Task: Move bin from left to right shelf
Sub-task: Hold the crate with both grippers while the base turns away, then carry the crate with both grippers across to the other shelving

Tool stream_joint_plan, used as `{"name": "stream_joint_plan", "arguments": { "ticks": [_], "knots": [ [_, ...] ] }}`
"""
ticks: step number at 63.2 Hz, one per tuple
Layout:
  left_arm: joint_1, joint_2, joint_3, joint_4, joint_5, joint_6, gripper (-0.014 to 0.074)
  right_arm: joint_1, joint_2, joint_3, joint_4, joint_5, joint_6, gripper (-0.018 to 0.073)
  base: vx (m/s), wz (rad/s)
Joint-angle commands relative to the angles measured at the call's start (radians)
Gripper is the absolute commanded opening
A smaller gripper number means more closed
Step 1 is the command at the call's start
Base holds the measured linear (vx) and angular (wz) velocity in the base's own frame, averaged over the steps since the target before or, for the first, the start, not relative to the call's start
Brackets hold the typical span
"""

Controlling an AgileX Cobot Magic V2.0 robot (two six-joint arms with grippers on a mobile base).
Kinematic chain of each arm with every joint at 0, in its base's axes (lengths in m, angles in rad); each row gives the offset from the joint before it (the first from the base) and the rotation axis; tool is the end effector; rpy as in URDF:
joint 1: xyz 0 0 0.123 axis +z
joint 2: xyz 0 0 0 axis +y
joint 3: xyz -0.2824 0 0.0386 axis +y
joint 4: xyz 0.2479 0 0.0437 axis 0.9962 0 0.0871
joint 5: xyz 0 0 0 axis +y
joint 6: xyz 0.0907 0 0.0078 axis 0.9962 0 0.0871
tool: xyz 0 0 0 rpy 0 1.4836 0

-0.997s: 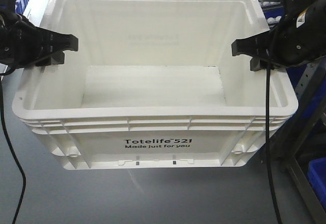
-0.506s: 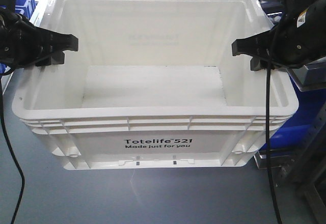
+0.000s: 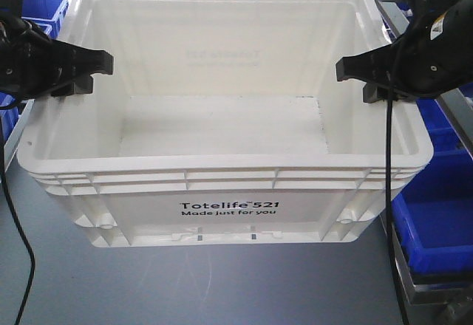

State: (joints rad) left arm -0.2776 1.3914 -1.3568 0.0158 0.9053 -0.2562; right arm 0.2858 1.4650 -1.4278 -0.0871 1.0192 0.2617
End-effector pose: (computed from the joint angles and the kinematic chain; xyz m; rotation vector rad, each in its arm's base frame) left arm 0.2856 -0.0802 0.3742 0.0323 2.4355 -0.2222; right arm 0.2987 0.0807 0.3675 -0.0593 2.5369 0.1048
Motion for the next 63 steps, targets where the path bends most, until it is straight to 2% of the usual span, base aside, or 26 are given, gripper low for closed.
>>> {"name": "stream_joint_plan", "arguments": {
  "ticks": [1,63],
  "knots": [
    [0.003,-0.064,-0.041,0.03,-0.086,0.042,0.0135,-0.019,-0.044,-0.035,-0.118,-0.103,0.011,0.0099,0.37,0.07],
    [0.003,-0.064,-0.041,0.03,-0.086,0.042,0.0135,-0.019,-0.044,-0.035,-0.118,-0.104,0.011,0.0099,0.41,-0.05]
  ]
}}
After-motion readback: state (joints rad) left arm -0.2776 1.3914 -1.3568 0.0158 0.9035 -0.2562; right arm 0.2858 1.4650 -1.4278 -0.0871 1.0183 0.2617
